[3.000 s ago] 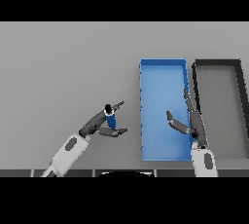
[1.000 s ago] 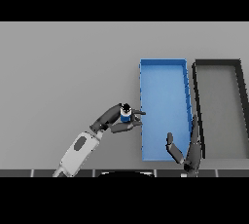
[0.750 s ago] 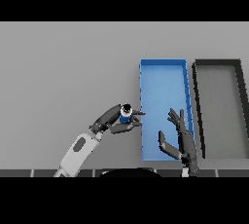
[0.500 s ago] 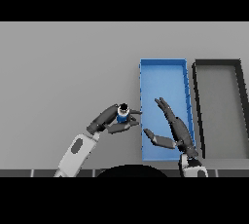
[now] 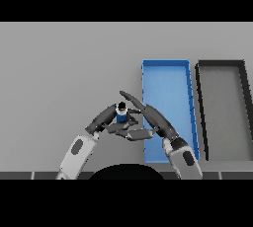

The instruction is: Pick up the blue pipe and place it into the blue bin.

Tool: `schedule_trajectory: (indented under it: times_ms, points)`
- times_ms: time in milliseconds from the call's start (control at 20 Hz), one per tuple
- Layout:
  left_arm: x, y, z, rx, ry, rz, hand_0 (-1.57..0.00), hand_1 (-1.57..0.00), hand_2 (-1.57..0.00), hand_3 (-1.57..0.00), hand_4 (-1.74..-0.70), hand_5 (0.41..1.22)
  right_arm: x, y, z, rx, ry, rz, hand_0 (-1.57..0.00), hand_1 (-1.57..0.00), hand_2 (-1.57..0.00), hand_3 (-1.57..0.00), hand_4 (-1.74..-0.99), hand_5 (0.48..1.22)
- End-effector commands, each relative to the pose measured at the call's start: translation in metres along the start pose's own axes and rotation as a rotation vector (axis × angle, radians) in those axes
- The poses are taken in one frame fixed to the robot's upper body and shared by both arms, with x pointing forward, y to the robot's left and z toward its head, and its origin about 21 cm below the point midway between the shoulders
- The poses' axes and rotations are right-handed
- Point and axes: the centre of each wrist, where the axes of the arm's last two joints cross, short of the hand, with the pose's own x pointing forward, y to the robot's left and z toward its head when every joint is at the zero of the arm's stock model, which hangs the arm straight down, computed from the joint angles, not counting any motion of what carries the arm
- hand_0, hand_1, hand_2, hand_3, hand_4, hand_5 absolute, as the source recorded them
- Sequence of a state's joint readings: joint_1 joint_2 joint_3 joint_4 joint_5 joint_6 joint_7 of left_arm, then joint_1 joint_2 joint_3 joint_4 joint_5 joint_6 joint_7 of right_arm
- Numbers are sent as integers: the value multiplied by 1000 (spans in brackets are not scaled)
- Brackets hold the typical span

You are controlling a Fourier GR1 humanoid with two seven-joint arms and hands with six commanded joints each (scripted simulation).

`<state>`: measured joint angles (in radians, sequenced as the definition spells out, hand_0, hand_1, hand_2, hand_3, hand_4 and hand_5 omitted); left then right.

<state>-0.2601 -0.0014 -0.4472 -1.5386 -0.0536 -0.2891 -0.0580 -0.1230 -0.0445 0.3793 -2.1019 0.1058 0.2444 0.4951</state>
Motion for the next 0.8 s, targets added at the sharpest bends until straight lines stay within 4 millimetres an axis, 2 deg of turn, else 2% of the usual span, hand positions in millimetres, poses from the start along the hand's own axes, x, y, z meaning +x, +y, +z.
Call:
schedule_trajectory:
  times_ms: [0, 150, 250, 400, 450, 500, 600, 650, 750]
  points:
    - [-1, 1, 3, -5, -4, 11, -1571, -1571, -1571, -1571, -1465, 1221, 6, -2, -5, 8, -23, 16, 1, -2, -52, 1, -1242, 551]
    - [0, 1, 1, -12, 14, 24, -1571, -1571, -1571, -1571, -1470, 1221, 24, -3, -18, 38, -71, 57, -11, -20, -71, 1, -1209, 534]
    - [-1, 4, 8, -7, 15, 13, -1571, -1571, -1571, -1571, -1469, 1221, 32, -4, -26, 61, -69, 69, -23, -32, -83, 1, -1186, 521]
    - [2, 0, 5, -5, 34, 1, -1571, -1571, -1571, -1571, -1465, 1221, 30, -9, -38, 94, -28, 87, -69, -108, -166, -44, -1204, 497]
    - [0, 2, 4, -4, 55, -6, -1571, -1571, -1571, -1571, -1462, 1221, 32, -6, -43, 109, -29, 87, -168, -218, -261, -128, -1233, 487]
    - [-2, 2, 5, -1, 36, 1, -1571, -1571, -1571, -1571, -1517, 1221, 31, -5, -47, 124, -32, 88, -323, -362, -377, -242, -1278, 485]
    - [0, 4, 5, -9, 78, -6, -1571, -1571, -1571, -1571, -1595, 1221, 33, -4, -50, 141, -44, 87, -702, -703, -745, -604, -1406, 500]
    - [0, 4, 5, -5, 79, -15, -1571, -1571, -1571, -1571, -1622, 1221, 33, 0, -49, 149, -53, 83, -876, -877, -910, -762, -1467, 518]
    - [0, 3, 4, 2, 65, -2, -1571, -1571, -1571, -1511, -1662, 1221, 35, 3, -55, 154, -62, 50, -1126, -1127, -1148, -953, -1551, 596]
